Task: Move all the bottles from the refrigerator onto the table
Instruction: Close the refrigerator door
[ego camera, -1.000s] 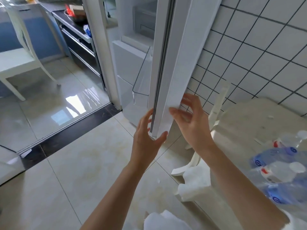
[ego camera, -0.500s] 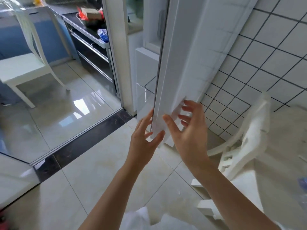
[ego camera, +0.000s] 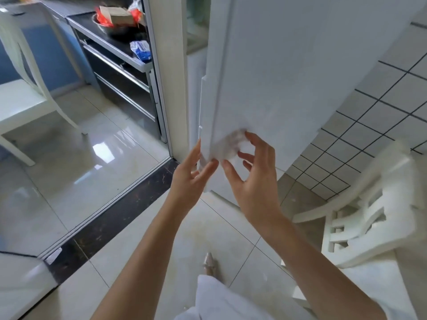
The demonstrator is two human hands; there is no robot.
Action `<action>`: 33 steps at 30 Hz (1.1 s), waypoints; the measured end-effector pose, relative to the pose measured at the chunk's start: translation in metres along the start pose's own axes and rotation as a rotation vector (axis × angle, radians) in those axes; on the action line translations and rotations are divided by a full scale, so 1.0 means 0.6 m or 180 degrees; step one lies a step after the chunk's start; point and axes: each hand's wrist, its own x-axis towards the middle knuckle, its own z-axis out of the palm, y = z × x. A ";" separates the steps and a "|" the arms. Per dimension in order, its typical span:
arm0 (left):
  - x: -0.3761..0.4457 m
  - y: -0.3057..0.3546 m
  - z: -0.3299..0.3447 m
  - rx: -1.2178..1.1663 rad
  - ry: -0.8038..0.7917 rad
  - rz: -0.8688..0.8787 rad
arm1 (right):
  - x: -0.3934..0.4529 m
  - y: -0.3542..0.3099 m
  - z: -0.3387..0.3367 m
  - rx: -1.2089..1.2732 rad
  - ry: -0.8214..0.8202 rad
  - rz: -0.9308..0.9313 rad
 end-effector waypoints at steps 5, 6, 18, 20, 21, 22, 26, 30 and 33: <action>0.100 -0.009 -0.044 -0.0004 0.0394 0.0082 | 0.083 0.009 0.073 -0.0146 0.0072 -0.0224; 0.123 -0.010 -0.049 -0.0033 0.0503 0.0091 | 0.103 0.013 0.087 -0.0201 0.0073 -0.0264; 0.392 -0.040 -0.085 -0.0317 0.0934 0.0030 | 0.338 0.069 0.177 -0.1352 -0.0065 -0.0907; 0.430 -0.043 -0.090 -0.0300 0.0924 0.0015 | 0.366 0.079 0.191 -0.1461 -0.0059 -0.0932; 0.446 -0.044 -0.091 -0.0288 0.0919 0.0014 | 0.377 0.084 0.196 -0.1528 -0.0056 -0.0957; 0.465 -0.046 -0.092 -0.0287 0.0892 0.0011 | 0.392 0.090 0.201 -0.1600 -0.0044 -0.0985; 0.535 -0.051 -0.094 -0.0348 0.0753 0.0034 | 0.445 0.115 0.222 -0.1805 0.0043 -0.1081; 0.601 -0.058 -0.096 -0.0328 0.0546 0.0070 | 0.488 0.134 0.238 -0.1955 0.0179 -0.1245; 0.657 -0.066 -0.102 -0.0359 0.0258 0.0048 | 0.523 0.154 0.245 -0.2338 -0.0030 -0.1636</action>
